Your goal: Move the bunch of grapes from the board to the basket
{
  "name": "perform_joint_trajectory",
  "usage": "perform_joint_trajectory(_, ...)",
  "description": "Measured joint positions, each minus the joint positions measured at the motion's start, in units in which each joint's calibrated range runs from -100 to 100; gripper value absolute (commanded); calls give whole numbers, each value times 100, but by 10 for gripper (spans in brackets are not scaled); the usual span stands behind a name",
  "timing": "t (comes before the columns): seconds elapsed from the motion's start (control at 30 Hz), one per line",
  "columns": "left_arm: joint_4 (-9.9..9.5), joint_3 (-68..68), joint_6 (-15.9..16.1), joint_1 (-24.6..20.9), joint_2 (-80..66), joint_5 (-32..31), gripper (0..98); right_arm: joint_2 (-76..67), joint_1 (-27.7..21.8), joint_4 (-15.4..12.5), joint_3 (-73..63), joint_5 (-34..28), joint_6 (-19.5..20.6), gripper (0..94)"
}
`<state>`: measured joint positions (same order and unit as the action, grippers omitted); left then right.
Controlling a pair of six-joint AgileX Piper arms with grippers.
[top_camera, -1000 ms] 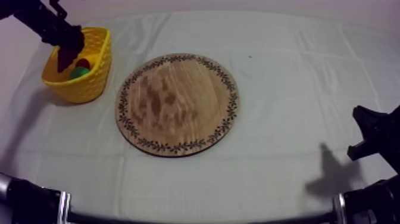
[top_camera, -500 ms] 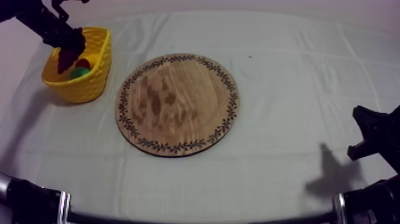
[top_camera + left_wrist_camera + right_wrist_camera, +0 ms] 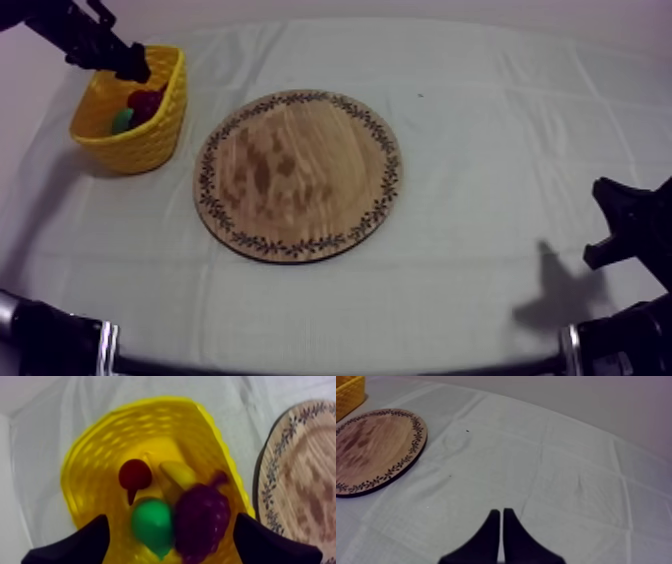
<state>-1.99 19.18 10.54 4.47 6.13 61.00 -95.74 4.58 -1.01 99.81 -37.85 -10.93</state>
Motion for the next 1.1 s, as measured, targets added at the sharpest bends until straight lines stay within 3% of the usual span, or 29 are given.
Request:
perform_joint_trajectory(0.1, -1, -52, -78, 31, -101, 5, 913, 0, 0, 0, 0, 0, 0, 4)
perform_joint_trajectory(0.2, 32, -59, -139, 50, -238, 24, 837, 0, 0, 0, 0, 0, 0, 4)
perform_joint_trajectory(0.47, 311, 28, -107, 21, -904, -47, 435, 0, 0, 0, 0, 0, 0, 4)
perform_joint_trajectory(0.83, 680, 874, 228, -92, -2376, -264, 80, 0, 0, 0, 0, 0, 0, 4)
perform_joint_trajectory(0.97, 789, 1407, 338, -151, -3049, -440, 19, 0, 0, 0, 0, 0, 0, 4)
perform_joint_trajectory(1.1, 833, 2003, 200, -243, -3796, -886, 5, 0, 0, 0, 0, 0, 0, 4)
